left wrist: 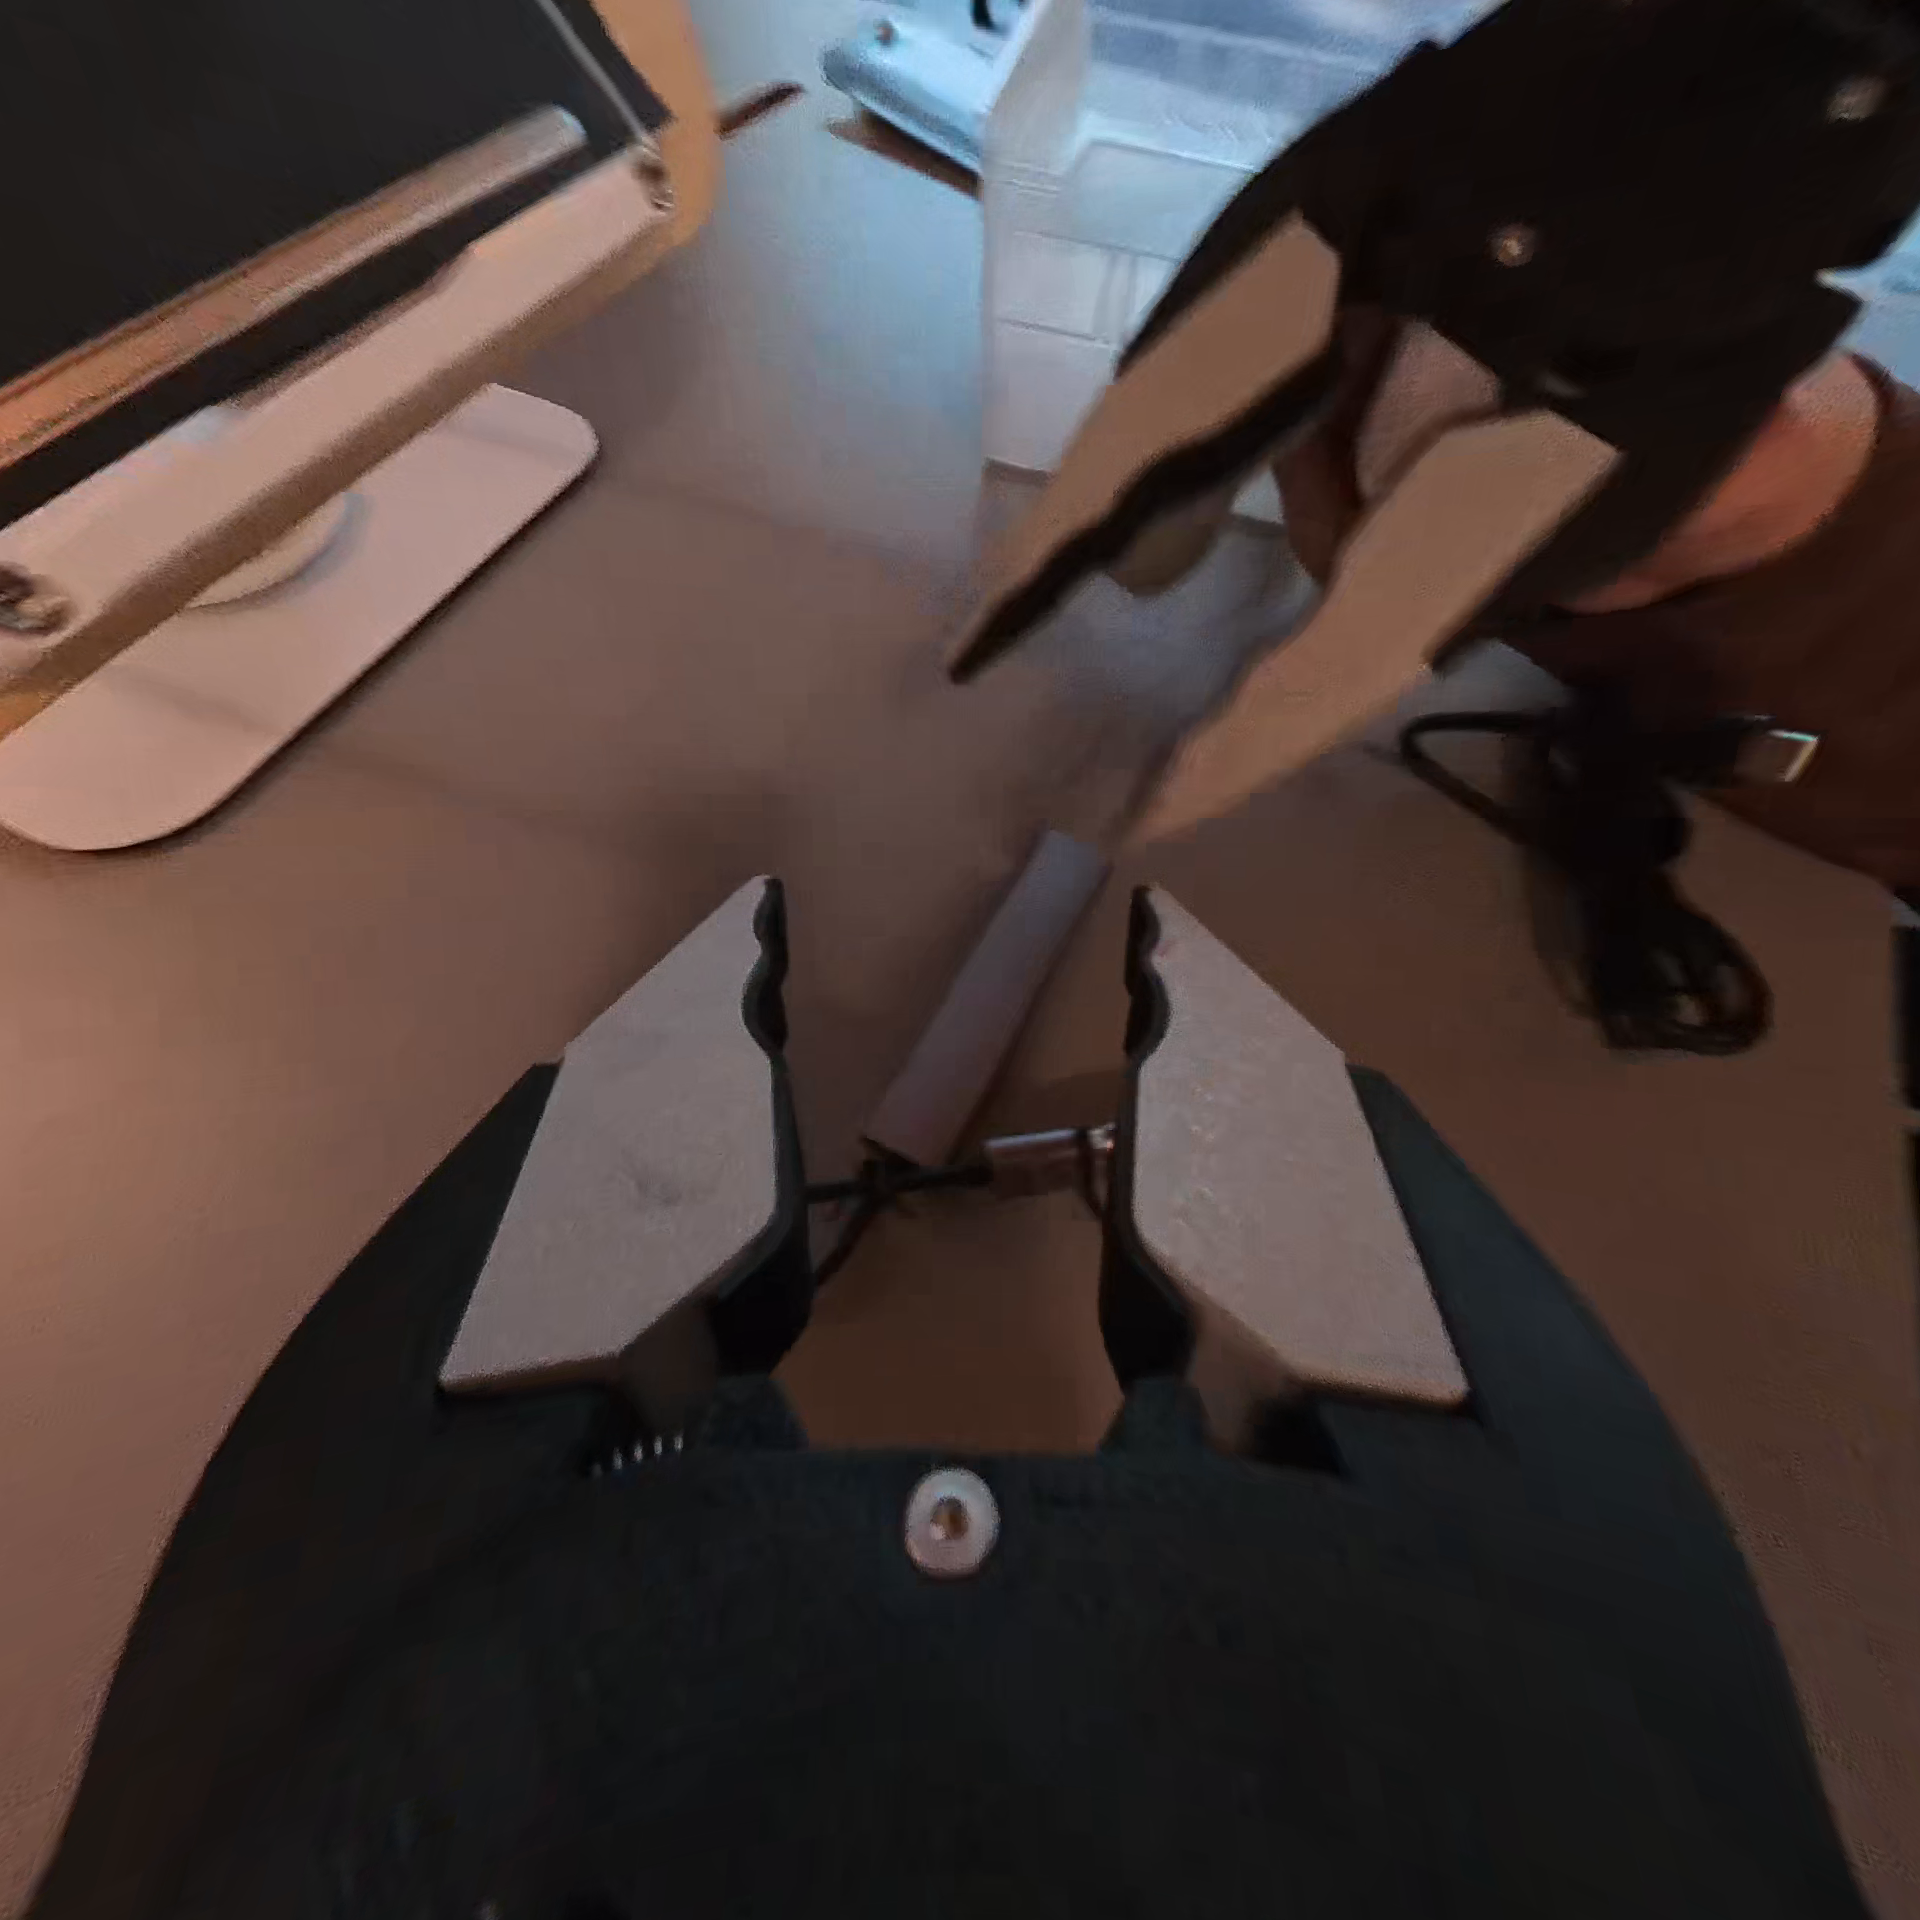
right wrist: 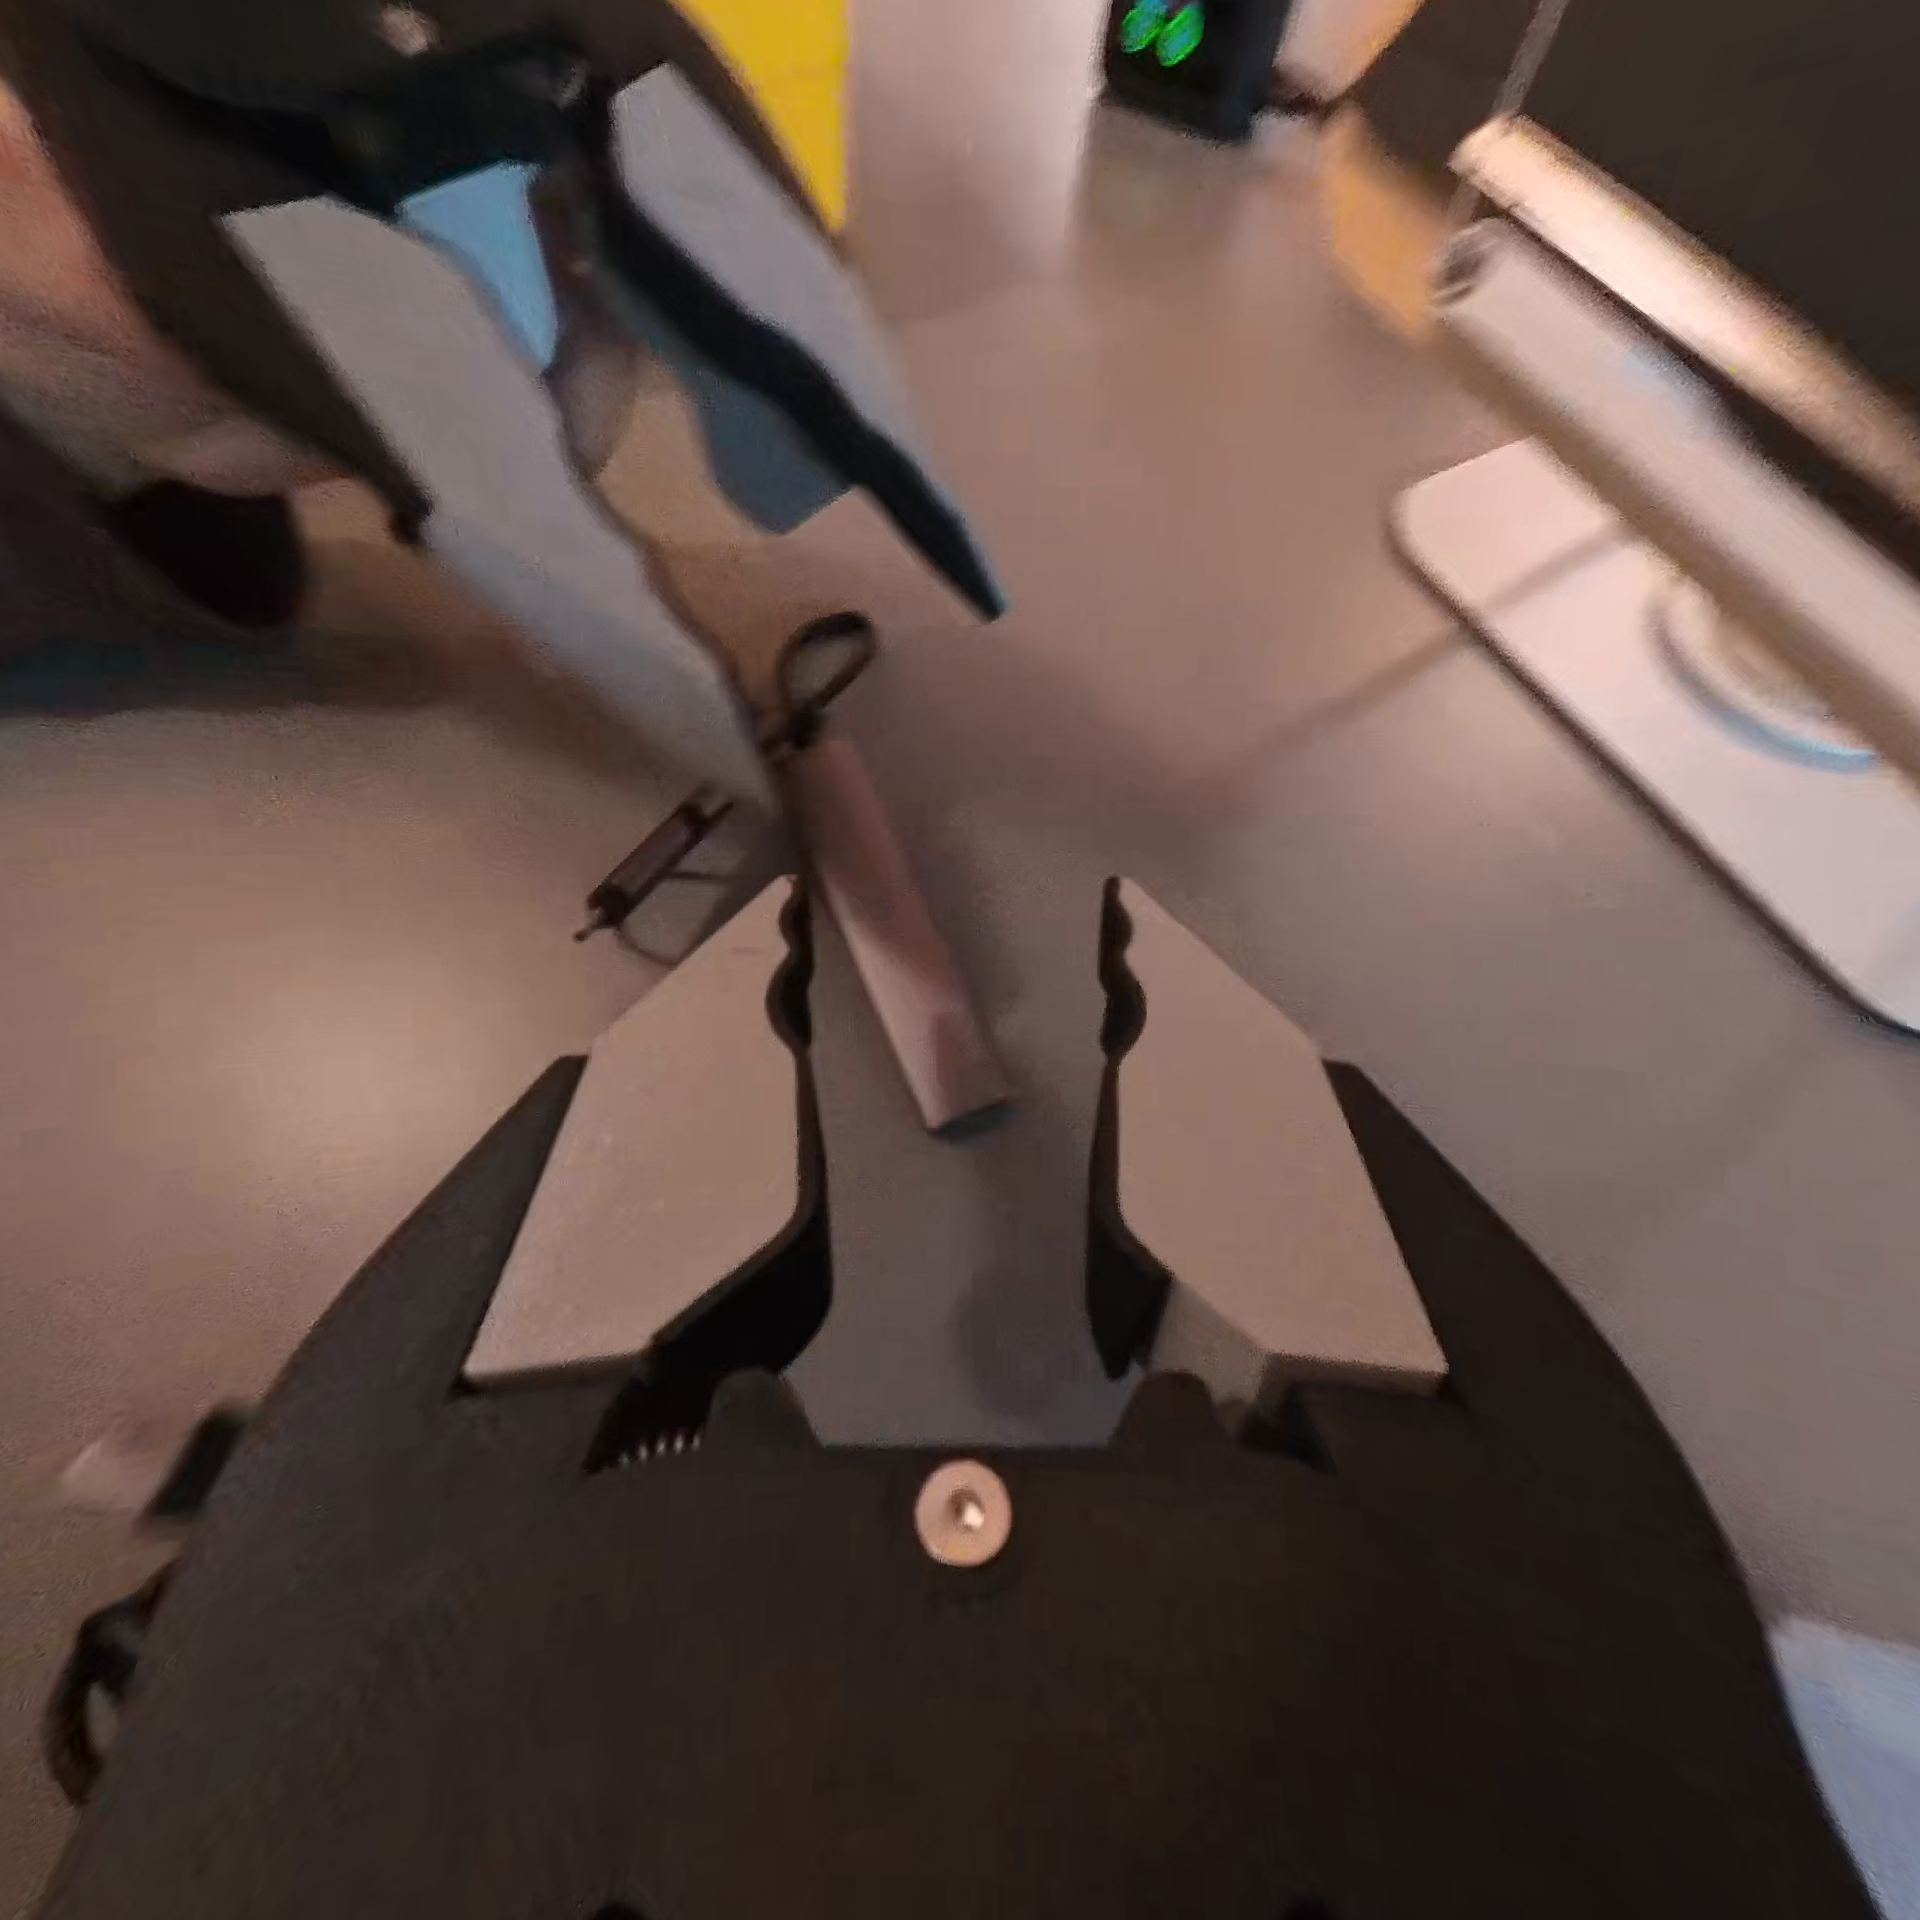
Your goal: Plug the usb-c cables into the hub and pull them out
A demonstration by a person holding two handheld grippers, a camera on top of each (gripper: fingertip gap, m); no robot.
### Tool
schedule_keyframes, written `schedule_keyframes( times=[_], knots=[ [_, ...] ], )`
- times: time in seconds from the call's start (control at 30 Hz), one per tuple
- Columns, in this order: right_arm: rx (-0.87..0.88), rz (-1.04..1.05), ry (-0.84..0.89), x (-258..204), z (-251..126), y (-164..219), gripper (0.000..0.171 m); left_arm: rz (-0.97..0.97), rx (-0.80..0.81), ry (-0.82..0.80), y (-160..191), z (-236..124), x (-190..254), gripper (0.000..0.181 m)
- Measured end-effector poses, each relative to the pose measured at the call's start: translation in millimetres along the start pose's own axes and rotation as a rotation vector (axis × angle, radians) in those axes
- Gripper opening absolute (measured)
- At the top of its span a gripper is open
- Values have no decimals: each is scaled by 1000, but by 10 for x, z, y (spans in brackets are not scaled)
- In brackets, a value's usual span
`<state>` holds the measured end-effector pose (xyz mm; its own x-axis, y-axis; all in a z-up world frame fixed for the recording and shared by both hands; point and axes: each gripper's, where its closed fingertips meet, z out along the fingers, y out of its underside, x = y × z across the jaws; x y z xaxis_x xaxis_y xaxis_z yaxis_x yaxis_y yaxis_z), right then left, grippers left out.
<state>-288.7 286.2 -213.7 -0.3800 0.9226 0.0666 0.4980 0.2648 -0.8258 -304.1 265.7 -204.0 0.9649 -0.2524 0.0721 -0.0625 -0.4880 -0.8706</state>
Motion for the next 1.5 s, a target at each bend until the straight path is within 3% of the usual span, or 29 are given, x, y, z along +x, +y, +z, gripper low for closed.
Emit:
schedule_keyframes(
  times=[0.07, 0.17, 0.3, 0.4, 0.67, 0.73, 0.9, 1.0, 1.1, 1.2, 1.33, 1.5],
  knots=[
    [-78, -25, -58, -127, 140, 146, 54, -2, 47, -21, 62, -13, -117, 54],
    [-215, -93, -62, -151, 294, 442, 53, 38, -21, -12, 192, -25, -161, 56],
    [-192, -18, -122, -165, 310, 460, 23, 136, -152, -20, 448, -16, -153, 60],
    [-194, 9, -166, -176, 282, 468, 22, 168, -145, 0, 451, -36, -78, 50],
    [-65, 227, -347, -295, 217, 207, 19, 275, -201, -112, 497, -20, -151, 59],
    [-48, 257, -382, -310, 188, 188, 19, 318, -199, -124, 486, -7, -118, 55],
    [-29, 325, -421, -292, 162, 178, 19, 447, -172, -116, 488, 30, 16, 23],
    [-17, 356, -447, -283, 152, 181, 19, 455, -145, -121, 486, 66, 33, 20],
    [-7, 356, -459, -283, 134, 173, 19, 425, -126, -102, 493, 96, 39, 21],
    [-3, 356, -456, -280, 126, 159, 18, 424, -107, -140, 465, 97, -17, 36],
    [-1, 400, -478, -276, 141, 166, 19, 475, -98, -173, 452, 106, -22, 35],
    [-7, 443, -494, -257, 163, 181, 18, 637, -154, -218, 504, 173, 28, 10]
  ],
)
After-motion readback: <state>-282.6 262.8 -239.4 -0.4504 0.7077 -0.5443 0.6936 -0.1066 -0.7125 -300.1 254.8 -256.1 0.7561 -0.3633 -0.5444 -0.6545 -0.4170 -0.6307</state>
